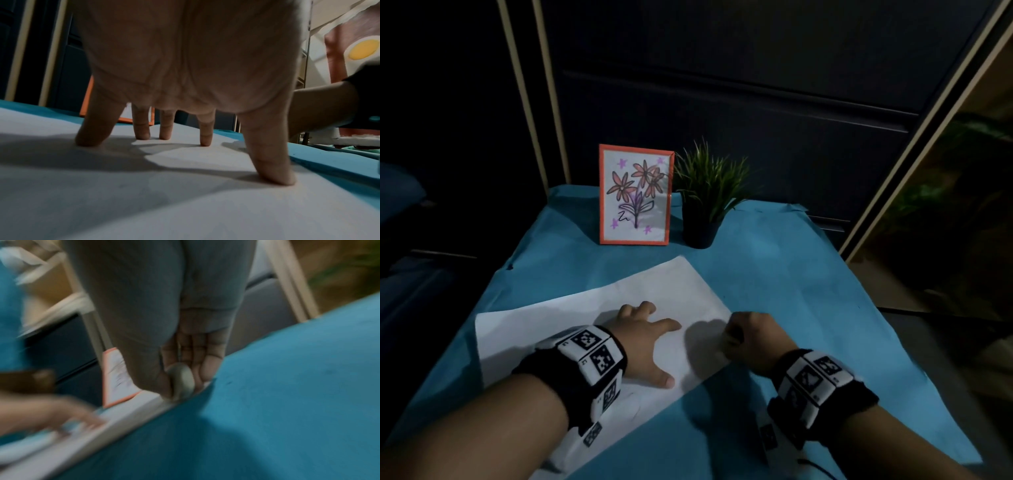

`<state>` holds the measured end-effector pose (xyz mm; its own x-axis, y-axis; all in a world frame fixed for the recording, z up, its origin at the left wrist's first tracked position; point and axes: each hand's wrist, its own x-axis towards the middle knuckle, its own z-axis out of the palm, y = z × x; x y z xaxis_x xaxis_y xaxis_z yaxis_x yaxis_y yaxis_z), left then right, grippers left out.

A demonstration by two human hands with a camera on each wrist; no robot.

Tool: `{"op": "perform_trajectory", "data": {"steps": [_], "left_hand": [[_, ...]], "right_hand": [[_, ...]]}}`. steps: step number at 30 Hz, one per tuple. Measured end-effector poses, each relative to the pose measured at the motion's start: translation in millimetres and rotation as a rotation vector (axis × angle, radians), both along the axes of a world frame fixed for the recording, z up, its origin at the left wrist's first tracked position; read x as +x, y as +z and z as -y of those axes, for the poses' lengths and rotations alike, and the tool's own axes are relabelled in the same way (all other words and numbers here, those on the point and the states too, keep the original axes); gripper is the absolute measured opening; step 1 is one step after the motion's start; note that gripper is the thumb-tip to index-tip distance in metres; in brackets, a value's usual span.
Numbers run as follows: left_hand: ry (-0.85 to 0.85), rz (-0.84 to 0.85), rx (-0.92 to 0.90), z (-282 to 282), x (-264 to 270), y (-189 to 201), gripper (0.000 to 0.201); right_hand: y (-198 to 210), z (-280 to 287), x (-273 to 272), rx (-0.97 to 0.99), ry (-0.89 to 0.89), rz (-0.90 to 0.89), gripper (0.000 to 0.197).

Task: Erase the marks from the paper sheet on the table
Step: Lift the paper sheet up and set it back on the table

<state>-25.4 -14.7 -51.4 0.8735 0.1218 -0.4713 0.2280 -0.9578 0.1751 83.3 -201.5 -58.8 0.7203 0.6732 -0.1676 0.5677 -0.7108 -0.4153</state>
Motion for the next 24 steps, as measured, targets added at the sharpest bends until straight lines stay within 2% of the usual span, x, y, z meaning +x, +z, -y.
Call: {"op": "perform_trajectory", "data": {"steps": [1, 3, 7, 8, 10, 13, 14, 16, 18, 20, 21, 24], "left_hand": [[0.002, 0.000, 0.000, 0, 0, 0, 0.088], [0.003, 0.007, -0.004, 1, -1, 1, 0.088], [0.000, 0.033, -0.004, 0, -3, 2, 0.086], [-0.004, 0.029, -0.001, 0, -3, 2, 0.086], [-0.014, 0.004, 0.006, 0, -2, 2, 0.087], [-0.017, -0.022, 0.014, 1, -1, 3, 0.089], [-0.014, -0.026, 0.016, 1, -1, 3, 0.090], [-0.011, -0.023, 0.017, 0, 0, 4, 0.090], [-0.005, 0.015, 0.011, -6, 1, 5, 0.089], [0.066, 0.109, -0.007, -19, 3, 10, 0.082], [0.126, 0.161, 0.003, -27, 4, 13, 0.078], [0.300, 0.197, 0.179, -51, 1, 20, 0.078]], "right_hand": [[2, 3, 5, 0.020, -0.047, 0.016, 0.037], [6, 6, 7, 0.071, -0.075, 0.031, 0.035], [3, -13, -16, 0.044, 0.128, -0.001, 0.004], [1, -17, -18, 0.010, 0.153, -0.005, 0.006], [0, -14, -9, -0.033, 0.085, -0.014, 0.008], [0, 1, 13, -0.023, -0.079, 0.019, 0.034], [0, 5, 17, -0.001, -0.105, 0.029, 0.037], [3, 7, 16, 0.029, -0.107, 0.041, 0.037], [2, 6, 11, 0.057, -0.079, 0.043, 0.028], [5, 3, 3, 0.115, -0.027, 0.036, 0.009], [6, 0, -1, 0.139, 0.019, 0.019, 0.007], [3, -11, -10, 0.131, 0.138, -0.072, 0.016]]}}
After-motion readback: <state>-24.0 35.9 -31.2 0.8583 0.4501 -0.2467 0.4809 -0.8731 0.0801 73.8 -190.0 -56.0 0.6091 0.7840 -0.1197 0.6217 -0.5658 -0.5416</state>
